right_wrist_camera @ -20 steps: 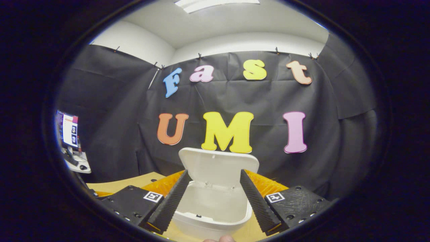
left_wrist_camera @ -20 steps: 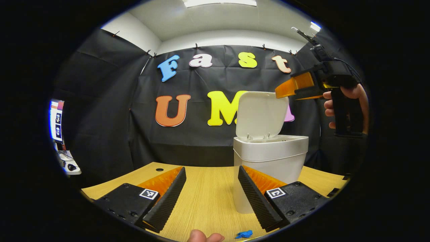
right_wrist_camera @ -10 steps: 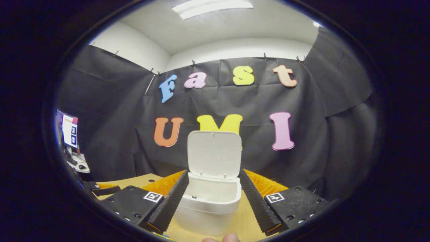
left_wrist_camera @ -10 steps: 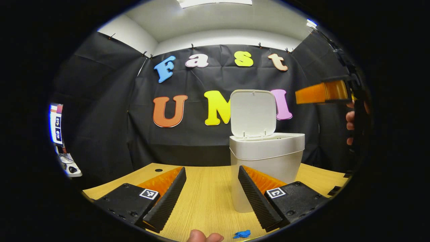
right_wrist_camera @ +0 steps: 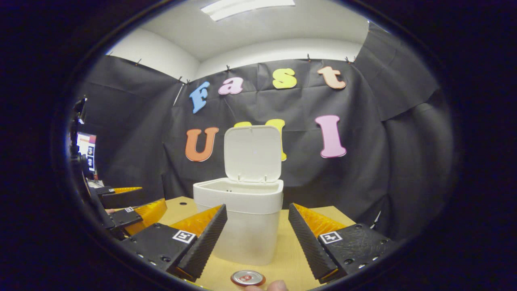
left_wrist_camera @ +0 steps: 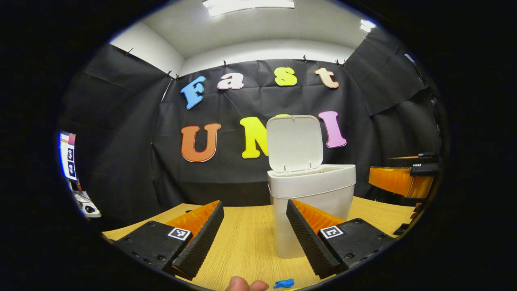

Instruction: Press the lid of the desktop garbage bin to open it, pick up the crumpled paper on the desktop and throw it into the bin, then pick up the pop can on the desktop and drop it into the bin, and finally close the garbage bin lid.

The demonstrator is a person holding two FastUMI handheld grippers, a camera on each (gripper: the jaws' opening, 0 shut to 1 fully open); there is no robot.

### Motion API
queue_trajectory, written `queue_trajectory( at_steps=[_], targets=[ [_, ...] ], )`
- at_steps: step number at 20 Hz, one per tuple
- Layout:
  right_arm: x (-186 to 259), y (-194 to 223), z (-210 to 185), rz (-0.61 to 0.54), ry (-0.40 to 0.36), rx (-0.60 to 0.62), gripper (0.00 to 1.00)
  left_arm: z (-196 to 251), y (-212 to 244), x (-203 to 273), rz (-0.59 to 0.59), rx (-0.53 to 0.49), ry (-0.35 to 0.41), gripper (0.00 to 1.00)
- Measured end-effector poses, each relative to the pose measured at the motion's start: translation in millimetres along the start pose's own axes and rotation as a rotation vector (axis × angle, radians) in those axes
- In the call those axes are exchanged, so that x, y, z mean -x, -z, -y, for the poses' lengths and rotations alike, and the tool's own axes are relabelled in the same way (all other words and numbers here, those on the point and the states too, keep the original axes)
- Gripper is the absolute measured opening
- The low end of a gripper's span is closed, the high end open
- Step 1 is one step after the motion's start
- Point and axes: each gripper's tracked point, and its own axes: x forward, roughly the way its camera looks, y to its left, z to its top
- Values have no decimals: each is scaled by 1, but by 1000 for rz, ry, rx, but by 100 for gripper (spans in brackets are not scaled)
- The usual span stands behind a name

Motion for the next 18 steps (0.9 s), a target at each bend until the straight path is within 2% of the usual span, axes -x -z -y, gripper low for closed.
queue_trajectory(
  at_steps=[3, 4, 5, 10, 14, 15, 18],
  targets=[
    [6, 8, 3, -4, -4, 24, 95, 2, -4, 2, 8, 15, -9, 100],
    [8, 12, 2, -5, -15, 19, 98, 3, -4, 1, 9, 17, -8, 100],
    [10, 15, 0, -3, -28, 6, 95, 4, -1, 0, 2, 23, -10, 100],
    [19, 36, 3, -22, -62, -21, 95, 17, 22, 7, -57, 69, 12, 100],
    [23, 51, 20, -29, -30, -52, 98, 20, 44, 24, -113, 23, 6, 100],
    [25, 55, 24, -30, -25, -61, 95, 23, 53, 30, -127, 10, 6, 100],
    [31, 69, 32, -47, -15, -67, 96, 33, 93, 42, -220, 14, 17, 100]
  ],
)
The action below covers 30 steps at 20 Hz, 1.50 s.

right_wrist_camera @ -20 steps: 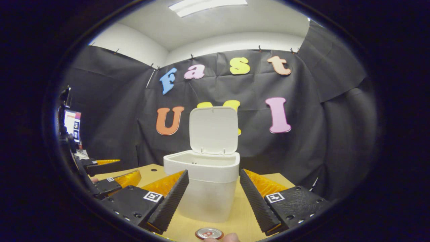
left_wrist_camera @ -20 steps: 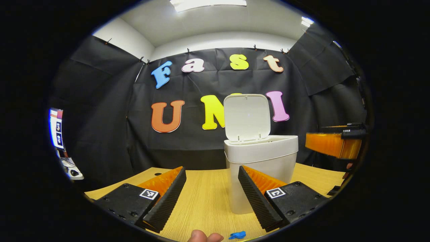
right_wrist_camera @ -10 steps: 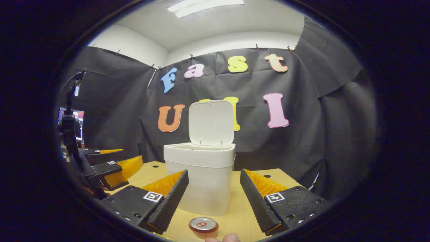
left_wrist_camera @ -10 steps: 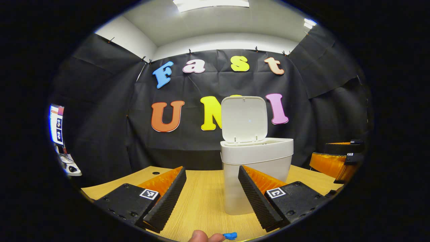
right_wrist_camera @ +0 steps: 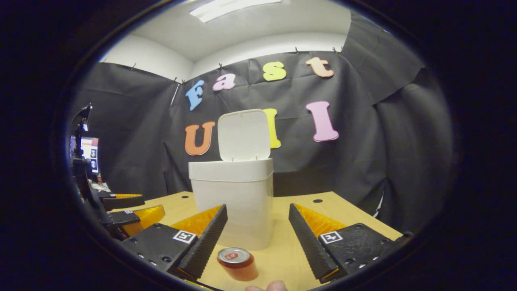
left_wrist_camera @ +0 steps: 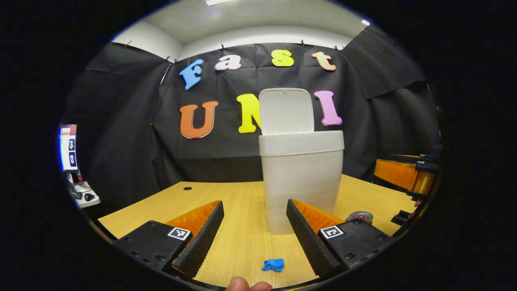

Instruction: Press the lid of the desktop garbage bin to open it, pick up the crumpled paper on the desktop and throw it into the bin, then pick up the pop can on the desktop and drop it into the bin, and finally close the garbage bin lid.

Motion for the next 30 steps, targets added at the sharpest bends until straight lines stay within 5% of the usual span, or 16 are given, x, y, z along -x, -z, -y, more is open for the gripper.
queue_trajectory(
  at_steps=[10, 30],
  targets=[
    [11, 37, 3, -64, -39, 19, 96, 13, 87, 14, -201, 50, -16, 100],
    [31, 55, -7, -71, -65, 81, 96, 18, 143, 8, -317, 61, -27, 95]
  ],
)
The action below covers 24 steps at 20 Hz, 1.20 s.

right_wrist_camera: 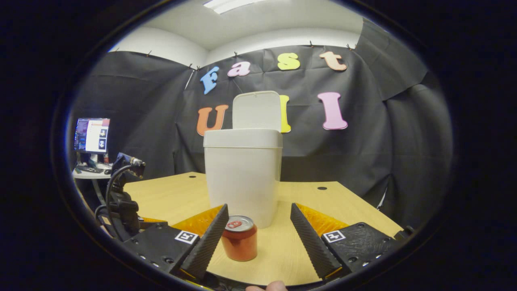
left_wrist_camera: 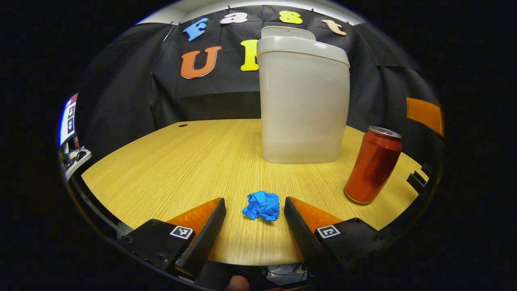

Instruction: Press the lid of the desktop garbage bin to open it, pick up the crumpled paper on the desktop and throw it into the bin, then pick up the pop can on the desktop and drop it into the bin, and finally close the garbage bin lid.

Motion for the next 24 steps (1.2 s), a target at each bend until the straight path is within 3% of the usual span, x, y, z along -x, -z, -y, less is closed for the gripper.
queue_trajectory(
  at_steps=[8, 10, 11, 13, 19, 24],
  targets=[
    [9, 16, -4, -21, 4, -33, 96, 5, 0, -3, 18, -10, 4, 69],
    [11, 17, -7, -24, -1, -38, 96, 3, -1, -3, 16, -9, -6, 59],
    [11, 17, -10, -24, -4, -35, 96, 4, -1, -5, 17, -9, -4, 49],
    [13, 19, -10, -27, -4, -32, 96, 5, -2, -5, 16, 0, -3, 42],
    [19, 39, -14, -67, 6, -42, 96, 13, -8, -2, 27, 9, 30, 36],
    [17, 60, -20, -111, 1, -46, 96, 11, -41, 10, 98, 13, 18, 36]
  ],
)
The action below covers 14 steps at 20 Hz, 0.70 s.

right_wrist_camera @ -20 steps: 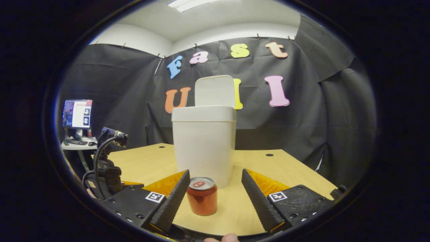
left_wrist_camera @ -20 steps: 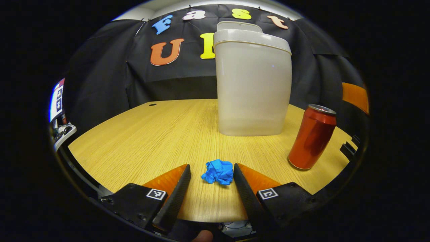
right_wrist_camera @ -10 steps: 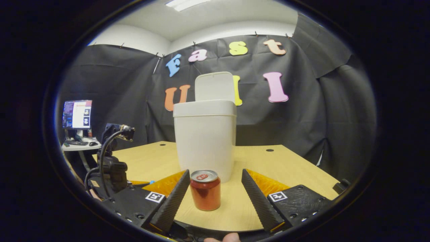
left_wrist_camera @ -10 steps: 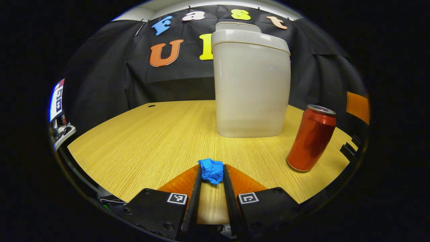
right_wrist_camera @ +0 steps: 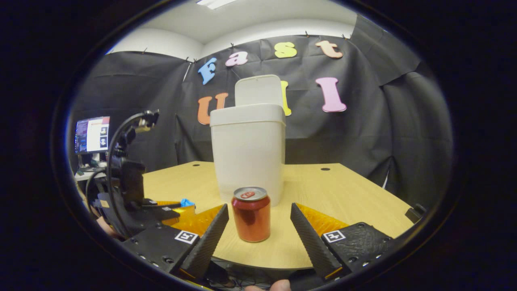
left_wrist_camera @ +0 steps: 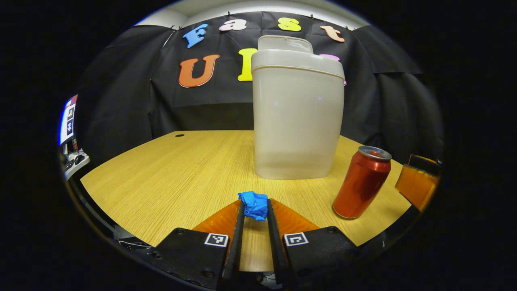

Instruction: Press the lid of the desktop garbage bin to open it, pick up the crumpled paper on the desktop and throw it into the bin, then pick up the pop can on the desktop and drop it into the bin, and finally close the garbage bin lid.

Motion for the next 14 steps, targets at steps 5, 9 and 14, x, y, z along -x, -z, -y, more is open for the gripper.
queue_trajectory(
  at_steps=[5, 9, 14],
  targets=[
    [-17, 23, -2, -74, 14, -2, 96, -11, -42, 9, 98, -3, -30, 36],
    [-34, 37, -10, -137, 17, 5, 96, -15, -65, 16, 150, -1, -33, 36],
    [-55, 48, -14, -200, 24, 29, 96, -32, -101, 23, 228, -3, -56, 36]
  ],
)
